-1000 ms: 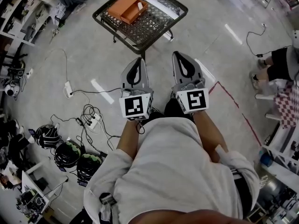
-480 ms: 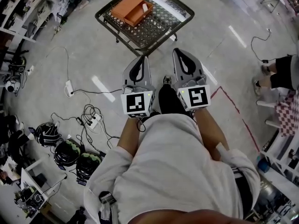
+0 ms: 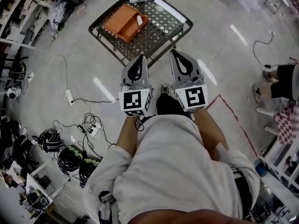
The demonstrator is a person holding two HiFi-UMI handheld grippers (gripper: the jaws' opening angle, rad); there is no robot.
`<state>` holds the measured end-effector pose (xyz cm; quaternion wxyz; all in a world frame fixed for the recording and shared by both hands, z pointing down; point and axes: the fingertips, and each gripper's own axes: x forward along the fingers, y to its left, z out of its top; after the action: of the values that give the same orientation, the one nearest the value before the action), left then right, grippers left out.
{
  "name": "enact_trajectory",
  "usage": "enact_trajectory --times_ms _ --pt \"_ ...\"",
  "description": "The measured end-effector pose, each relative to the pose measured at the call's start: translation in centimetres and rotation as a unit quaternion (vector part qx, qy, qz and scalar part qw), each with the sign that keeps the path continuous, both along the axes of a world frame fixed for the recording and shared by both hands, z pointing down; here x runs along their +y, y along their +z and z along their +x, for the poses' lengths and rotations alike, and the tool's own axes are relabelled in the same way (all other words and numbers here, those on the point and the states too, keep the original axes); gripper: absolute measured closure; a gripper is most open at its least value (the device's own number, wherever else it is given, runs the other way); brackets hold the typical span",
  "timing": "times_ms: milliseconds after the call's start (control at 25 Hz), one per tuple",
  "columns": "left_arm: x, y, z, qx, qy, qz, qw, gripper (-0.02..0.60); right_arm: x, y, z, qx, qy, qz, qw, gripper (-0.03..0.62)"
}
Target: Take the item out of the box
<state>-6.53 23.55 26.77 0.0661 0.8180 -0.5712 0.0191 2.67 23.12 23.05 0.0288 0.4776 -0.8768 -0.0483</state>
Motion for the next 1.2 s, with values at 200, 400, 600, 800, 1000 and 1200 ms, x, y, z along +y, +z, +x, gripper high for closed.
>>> enact_trajectory --times_ms 200,400,600,800,1000,1200 --pt "-5.7 0.4 2.6 -0.003 0.013 -0.024 0.9996 0.574 -6.2 1.0 2.4 -0.008 -0.007 -0.02 1.0 0.591" --pt "-9.1 0.9 3.8 -0.029 0.012 -0.038 0.9988 0.574 -9.9 1.8 3.2 -0.016 -0.018 -0.028 0.999 0.59" --pt "-10.9 2.7 3.7 -0.026 0.018 -0.061 0.9976 0.574 -11.3 3.6 2.9 -0.02 -0.022 -0.046 0.998 0.591" --pt "-13.7 4.5 2.4 -0.025 0.024 -0.078 0.9963 0.574 -14.0 5.5 1.0 0.001 -0.032 -0.051 0.998 0.591" --pt "-16.4 5.9 -0.7 -0.013 0.028 -0.086 0.9959 0.574 -16.5 6.6 -2.0 0.001 -0.023 -0.067 0.997 0.59" --pt "-20.0 7.7 -3.4 0.006 0.046 -0.12 0.9917 0.574 -20.4 8.4 -4.6 0.012 -0.007 -0.099 0.995 0.591"
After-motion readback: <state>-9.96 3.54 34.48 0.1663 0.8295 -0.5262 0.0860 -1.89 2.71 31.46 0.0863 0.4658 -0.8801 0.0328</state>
